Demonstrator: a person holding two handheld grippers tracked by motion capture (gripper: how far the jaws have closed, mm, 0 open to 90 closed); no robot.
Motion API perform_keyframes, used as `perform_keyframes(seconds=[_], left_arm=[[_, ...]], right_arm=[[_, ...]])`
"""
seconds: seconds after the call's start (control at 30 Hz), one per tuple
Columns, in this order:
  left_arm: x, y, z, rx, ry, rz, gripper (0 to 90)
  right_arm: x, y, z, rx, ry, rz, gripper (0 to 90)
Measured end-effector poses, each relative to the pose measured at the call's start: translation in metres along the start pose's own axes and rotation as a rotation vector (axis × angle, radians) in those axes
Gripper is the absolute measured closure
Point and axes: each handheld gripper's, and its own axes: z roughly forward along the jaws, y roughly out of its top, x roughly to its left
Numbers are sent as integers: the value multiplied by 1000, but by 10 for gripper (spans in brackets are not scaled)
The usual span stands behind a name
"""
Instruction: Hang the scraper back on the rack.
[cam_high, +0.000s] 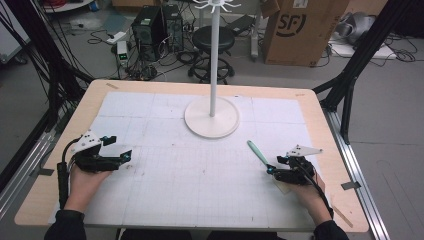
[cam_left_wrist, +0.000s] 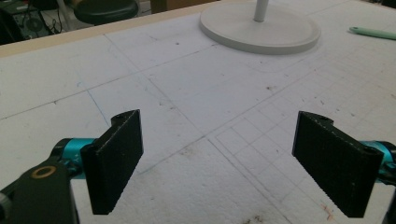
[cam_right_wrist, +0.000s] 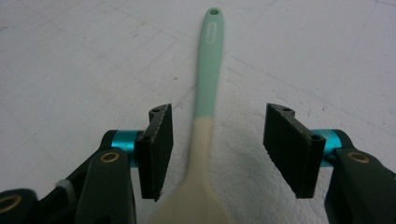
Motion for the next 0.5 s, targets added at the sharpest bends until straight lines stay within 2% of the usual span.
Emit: perform_keyframes(seconds=[0.07, 0.27, 0.5], left_arm=[[0, 0, 1, 9, 0, 4, 169], [-1, -1, 2, 18, 3, 10, 169], [-1, -2, 3, 33, 16, 26, 169]], right_arm=[[1, 0, 2, 10, -2, 10, 472], [4, 1, 7, 36, -7, -2, 554], [5, 1, 8, 32, -26, -18, 649]])
